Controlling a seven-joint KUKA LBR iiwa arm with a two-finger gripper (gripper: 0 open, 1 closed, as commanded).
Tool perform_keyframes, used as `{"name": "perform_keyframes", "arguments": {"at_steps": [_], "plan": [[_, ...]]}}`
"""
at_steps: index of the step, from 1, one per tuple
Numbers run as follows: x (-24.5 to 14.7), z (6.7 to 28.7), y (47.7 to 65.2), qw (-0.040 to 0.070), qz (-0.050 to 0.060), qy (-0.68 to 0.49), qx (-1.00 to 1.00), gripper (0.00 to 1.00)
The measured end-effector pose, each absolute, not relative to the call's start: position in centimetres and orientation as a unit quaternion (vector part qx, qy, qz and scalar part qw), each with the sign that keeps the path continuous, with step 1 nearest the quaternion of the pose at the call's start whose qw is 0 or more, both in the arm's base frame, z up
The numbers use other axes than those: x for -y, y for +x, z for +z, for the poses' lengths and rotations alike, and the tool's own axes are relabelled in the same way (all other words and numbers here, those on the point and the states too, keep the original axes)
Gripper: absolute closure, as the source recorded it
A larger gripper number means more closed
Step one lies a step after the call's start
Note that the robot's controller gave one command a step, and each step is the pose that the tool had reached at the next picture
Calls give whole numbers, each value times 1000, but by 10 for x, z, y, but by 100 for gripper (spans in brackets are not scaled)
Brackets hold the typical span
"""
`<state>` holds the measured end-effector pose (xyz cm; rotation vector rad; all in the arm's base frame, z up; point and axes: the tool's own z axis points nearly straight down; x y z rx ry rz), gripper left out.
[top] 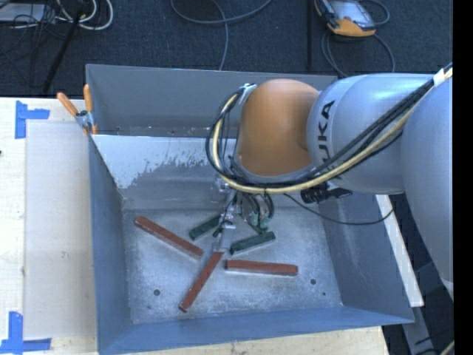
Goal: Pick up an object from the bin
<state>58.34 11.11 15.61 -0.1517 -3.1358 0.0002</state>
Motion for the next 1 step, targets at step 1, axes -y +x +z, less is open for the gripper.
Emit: {"name": "perform_keyframes", "arguments": {"at_steps": [1], "plan": [[-112, 130, 602, -1, 1, -69, 998, 0]]}}
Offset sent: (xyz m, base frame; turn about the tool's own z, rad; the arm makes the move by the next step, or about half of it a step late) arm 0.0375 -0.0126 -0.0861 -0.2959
